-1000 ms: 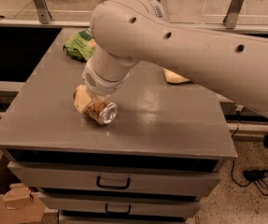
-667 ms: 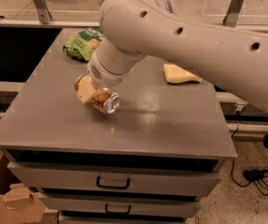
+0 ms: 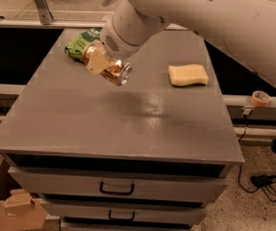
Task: Move orange can near green rice chip bag
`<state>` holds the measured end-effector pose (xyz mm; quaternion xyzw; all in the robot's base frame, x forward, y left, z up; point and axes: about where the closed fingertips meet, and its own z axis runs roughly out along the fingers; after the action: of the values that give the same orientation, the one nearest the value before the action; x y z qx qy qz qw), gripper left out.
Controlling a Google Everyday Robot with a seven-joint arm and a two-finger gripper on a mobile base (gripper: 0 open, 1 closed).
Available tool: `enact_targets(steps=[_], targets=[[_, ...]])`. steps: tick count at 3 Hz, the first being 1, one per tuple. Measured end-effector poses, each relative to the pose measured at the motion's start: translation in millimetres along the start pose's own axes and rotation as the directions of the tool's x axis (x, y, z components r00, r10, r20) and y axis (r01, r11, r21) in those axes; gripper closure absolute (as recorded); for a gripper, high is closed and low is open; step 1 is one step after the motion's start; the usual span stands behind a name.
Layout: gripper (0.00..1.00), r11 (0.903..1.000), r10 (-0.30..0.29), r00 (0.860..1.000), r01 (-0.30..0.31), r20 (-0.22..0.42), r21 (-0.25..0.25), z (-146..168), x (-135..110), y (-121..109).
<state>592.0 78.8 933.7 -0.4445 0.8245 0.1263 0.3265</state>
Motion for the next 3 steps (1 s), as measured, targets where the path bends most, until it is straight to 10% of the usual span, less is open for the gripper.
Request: enact_targets(steps=[2, 3], targets=[[1.00, 0.9995, -0.017, 0.999, 0.016, 0.037, 0.026, -7, -5, -19], [1.00, 0.9987, -0.035, 0.994, 0.031, 0.100, 0.041, -20, -10, -65]])
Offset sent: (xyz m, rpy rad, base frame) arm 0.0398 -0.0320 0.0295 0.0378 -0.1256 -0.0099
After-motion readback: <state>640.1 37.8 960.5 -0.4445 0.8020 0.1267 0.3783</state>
